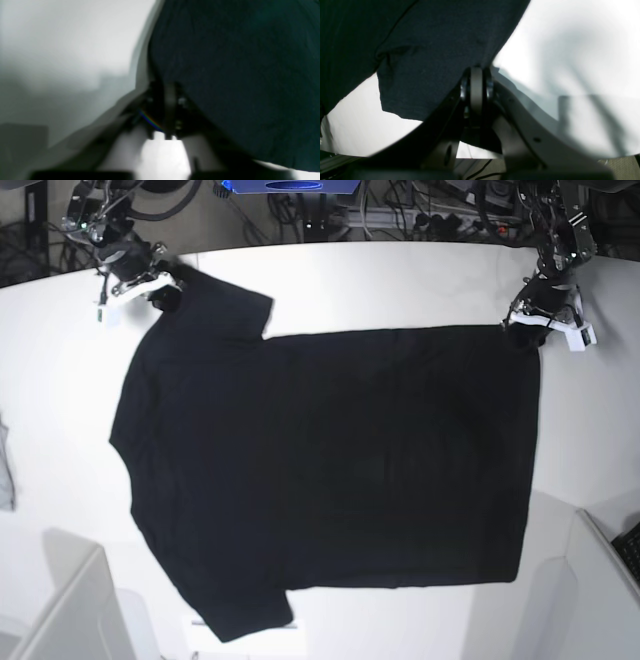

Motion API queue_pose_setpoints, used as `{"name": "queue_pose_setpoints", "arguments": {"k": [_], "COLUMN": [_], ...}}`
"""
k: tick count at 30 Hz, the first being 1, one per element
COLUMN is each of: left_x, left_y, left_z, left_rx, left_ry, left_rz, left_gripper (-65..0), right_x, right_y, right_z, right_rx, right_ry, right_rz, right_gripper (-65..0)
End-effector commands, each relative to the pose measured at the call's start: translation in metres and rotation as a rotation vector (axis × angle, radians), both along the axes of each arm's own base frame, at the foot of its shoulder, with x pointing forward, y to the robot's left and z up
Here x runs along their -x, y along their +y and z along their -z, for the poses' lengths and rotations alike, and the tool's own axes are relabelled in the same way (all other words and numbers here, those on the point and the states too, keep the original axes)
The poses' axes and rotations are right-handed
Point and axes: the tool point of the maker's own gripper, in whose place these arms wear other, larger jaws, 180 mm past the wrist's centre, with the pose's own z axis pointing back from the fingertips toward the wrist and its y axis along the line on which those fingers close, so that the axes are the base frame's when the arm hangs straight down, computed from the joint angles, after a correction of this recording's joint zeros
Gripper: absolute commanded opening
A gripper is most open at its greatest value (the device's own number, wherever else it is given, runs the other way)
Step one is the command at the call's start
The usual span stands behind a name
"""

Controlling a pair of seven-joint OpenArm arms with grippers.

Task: Fold the T-shirt properly
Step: 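Lower both grippers to the shoulder corners of the black T-shirt, then grasp the shoulder corners with both grippers and lift the shirt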

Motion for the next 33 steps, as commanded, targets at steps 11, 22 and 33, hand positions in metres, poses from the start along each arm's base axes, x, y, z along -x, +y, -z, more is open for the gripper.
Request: {"name": "queue_pose_setpoints", "arguments": {"k": [11, 22, 33], "left_x": [0.025, 0.054, 0.069], "left_y": [0.0, -0.006, 0.016], "left_z": [0.01, 0.0, -0.031], "left_rx": [-0.006, -0.035, -0.123], "left_ry": [0.093, 0.122, 0.108], "left_rz": [0.018, 0.054, 0.056], "left_gripper": [-65.0, -65.0, -65.0], "right_x": [0.018, 0.047, 0.059], "right_y": [-0.005, -0.006, -0.007], "right_z": [0.007, 0.005, -0.023], "right_rx": [0.031, 0.049, 0.105], "right_ry": [0.067, 0.11, 0.081], "right_rz": [-0.016, -0.025, -0.064], "right_gripper": [-65.0, -65.0, -65.0]}}
